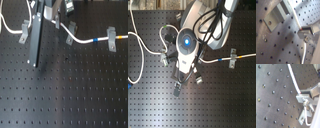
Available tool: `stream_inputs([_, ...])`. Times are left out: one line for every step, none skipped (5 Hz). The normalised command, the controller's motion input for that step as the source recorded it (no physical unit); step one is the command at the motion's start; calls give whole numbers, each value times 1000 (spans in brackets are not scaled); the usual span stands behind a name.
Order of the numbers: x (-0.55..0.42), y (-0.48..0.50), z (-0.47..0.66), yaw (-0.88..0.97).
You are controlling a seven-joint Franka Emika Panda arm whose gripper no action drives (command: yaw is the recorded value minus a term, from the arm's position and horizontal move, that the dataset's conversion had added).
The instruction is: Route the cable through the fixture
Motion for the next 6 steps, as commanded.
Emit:
stream_inputs([0, 0, -28, -11])
stream_inputs([-2, -2, -311, -140])
stream_inputs([64, -81, -417, -186])
stream_inputs([82, -180, -340, -317])
stream_inputs([278, -231, -307, -549])
stream_inputs([85, -343, -243, -517])
